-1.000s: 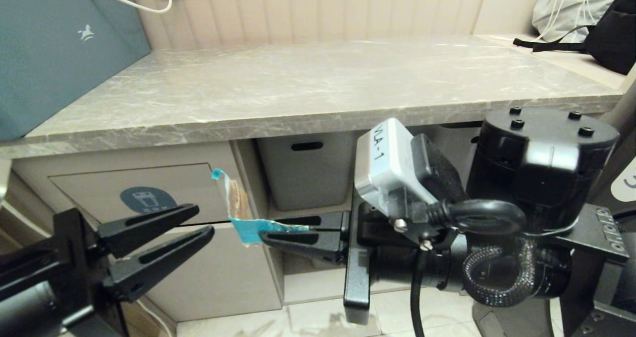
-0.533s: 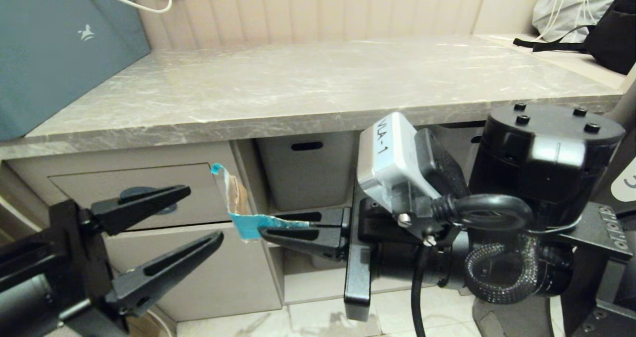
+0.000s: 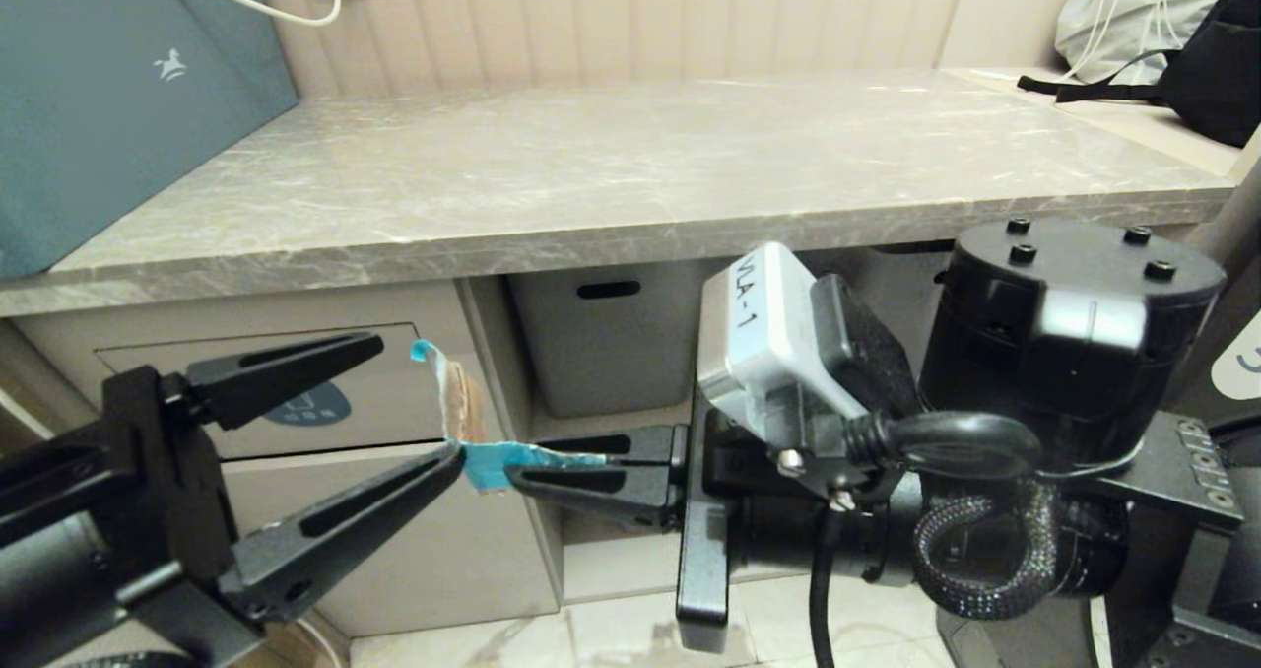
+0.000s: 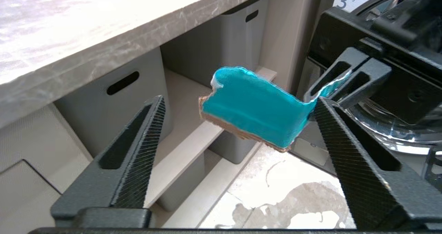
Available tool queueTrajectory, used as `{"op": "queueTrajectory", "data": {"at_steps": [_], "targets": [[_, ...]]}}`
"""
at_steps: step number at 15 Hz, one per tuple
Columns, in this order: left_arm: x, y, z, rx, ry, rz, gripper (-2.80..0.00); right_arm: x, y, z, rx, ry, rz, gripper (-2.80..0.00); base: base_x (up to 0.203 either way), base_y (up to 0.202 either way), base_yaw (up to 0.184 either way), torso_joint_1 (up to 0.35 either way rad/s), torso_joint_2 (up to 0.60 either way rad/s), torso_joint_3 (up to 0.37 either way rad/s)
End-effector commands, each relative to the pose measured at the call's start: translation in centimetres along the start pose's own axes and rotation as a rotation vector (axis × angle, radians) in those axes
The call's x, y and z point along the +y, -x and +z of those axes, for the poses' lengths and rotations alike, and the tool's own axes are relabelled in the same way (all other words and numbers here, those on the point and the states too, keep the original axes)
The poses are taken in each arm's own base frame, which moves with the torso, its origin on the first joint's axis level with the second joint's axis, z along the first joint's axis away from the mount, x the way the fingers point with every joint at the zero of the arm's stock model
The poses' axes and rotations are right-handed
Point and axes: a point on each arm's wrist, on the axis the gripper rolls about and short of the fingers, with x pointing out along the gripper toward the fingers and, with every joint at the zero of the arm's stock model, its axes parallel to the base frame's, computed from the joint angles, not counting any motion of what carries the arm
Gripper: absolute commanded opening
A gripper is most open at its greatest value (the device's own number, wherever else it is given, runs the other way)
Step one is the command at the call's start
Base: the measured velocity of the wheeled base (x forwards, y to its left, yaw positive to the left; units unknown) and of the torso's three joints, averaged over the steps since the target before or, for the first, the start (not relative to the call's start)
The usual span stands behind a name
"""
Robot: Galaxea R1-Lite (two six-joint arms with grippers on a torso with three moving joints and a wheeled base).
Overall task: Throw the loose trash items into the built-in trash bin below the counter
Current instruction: Hand it to the other hand
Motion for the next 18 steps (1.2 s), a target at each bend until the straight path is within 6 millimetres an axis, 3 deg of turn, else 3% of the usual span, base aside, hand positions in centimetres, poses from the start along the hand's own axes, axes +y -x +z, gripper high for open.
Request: {"op": "queueTrajectory", "data": {"at_steps": [1,5,9,12,15,18], "targets": [[0.1,-0.3,0.1,-0.002,0.015,0.001,0.0,0.1,0.1,0.2,-0.007,0.005,0.002,-2.8,0.0,0.0,0.0,0.0,0.0,0.0],[0.3,-0.3,0.9,-0.028,0.191,0.06,0.0,0.0,0.2,0.5,-0.015,0.01,-0.006,-2.8,0.0,0.0,0.0,0.0,0.0,0.0],[-0.1,1.5,-0.9,-0.009,0.465,0.171,0.0,-0.2,0.3,0.7,-0.023,0.013,-0.011,-2.8,0.0,0.0,0.0,0.0,0.0,0.0],[-0.2,2.7,-1.1,-0.041,0.628,0.196,0.0,-0.4,0.2,1.2,-0.038,0.018,-0.017,-2.8,0.0,0.0,0.0,0.0,0.0,0.0],[0.0,2.4,0.3,-0.098,0.662,0.187,0.0,-0.3,0.0,1.1,-0.037,0.014,-0.014,-2.8,0.0,0.0,0.0,0.0,0.0,0.0],[0.3,2.3,2.2,-0.178,0.834,0.16,0.0,-0.5,0.1,1.7,-0.055,-0.04,-0.018,-2.8,0.0,0.0,0.0,0.0,0.0,0.0]]}}
